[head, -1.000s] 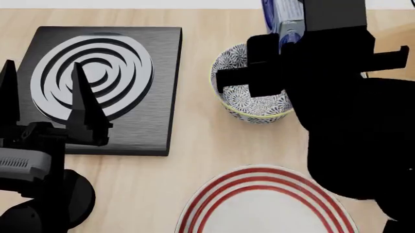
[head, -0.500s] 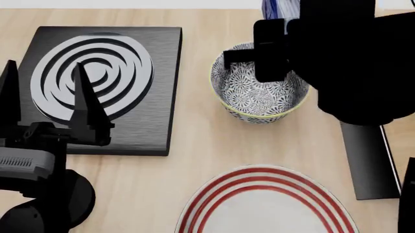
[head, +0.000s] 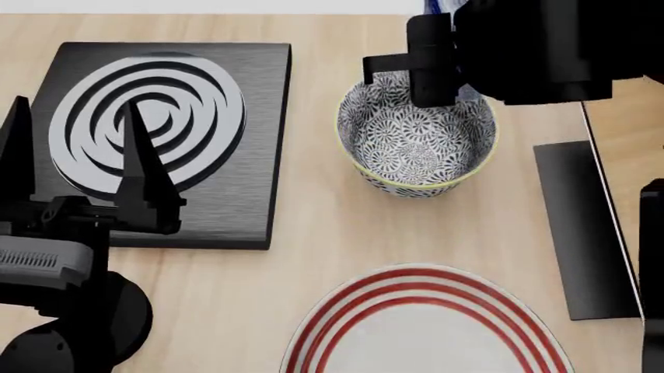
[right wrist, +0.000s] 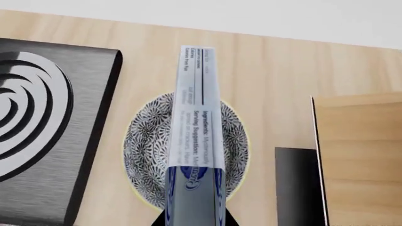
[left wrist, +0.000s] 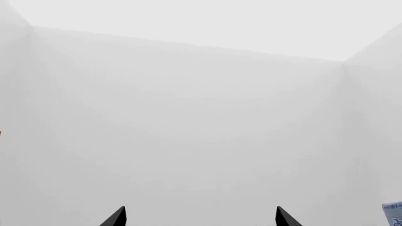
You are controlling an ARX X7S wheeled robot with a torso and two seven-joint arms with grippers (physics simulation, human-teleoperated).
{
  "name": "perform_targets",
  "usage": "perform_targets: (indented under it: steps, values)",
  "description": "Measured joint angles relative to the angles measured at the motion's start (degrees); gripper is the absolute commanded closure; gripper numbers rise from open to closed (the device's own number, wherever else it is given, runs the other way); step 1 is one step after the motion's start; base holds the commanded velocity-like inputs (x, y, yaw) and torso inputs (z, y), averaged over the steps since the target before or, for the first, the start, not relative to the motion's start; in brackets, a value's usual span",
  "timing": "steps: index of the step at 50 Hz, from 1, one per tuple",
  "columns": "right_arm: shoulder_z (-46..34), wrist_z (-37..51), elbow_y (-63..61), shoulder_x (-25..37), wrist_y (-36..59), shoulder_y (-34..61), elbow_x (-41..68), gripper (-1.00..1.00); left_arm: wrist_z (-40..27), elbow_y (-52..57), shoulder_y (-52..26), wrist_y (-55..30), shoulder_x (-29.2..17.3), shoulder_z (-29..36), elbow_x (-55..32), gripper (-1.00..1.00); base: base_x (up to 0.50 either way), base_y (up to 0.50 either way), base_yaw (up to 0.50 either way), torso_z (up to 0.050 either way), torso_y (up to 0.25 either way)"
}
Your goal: Pick up the cream cheese and put it in the bowl.
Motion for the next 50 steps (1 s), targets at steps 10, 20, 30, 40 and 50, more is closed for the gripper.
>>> perform_targets:
  steps: [10, 20, 30, 40, 50]
  values:
    - [-5.79, -7.63, 6.77, -1.85, -2.48, 2.25, -4.51, 1.00, -0.48, 0.04, 0.02, 0.00, 0.00, -0.06, 0.54, -1.00, 0.00, 0.00, 0.00, 0.000, 0.001]
    - [-9.97, -13.23, 11.53, -3.51, -4.22, 3.68, -7.68, 1.00, -0.87, 0.13, 0.06, 0.00, 0.00, -0.11, 0.93, -1.00, 0.00, 0.00, 0.00, 0.000, 0.000]
    - [-12.17, -16.49, 13.52, -4.31, -4.40, 4.30, -8.82, 1.00, -1.44, -0.07, -0.01, 0.00, 0.00, -0.17, 1.30, -1.00, 0.00, 0.00, 0.00, 0.000, 0.001]
    - [-14.58, -19.06, 14.49, -4.85, -3.85, 4.34, -9.88, 1.00, -1.74, -0.28, -0.05, 0.00, 0.00, -0.15, 1.55, -1.00, 0.00, 0.00, 0.00, 0.000, 0.000]
    - [-16.79, -21.58, 15.70, -5.60, -4.22, 4.25, -11.10, 1.00, -1.81, -0.45, -0.07, 0.00, 0.00, -0.06, 1.73, -1.00, 0.00, 0.00, 0.00, 0.001, 0.001]
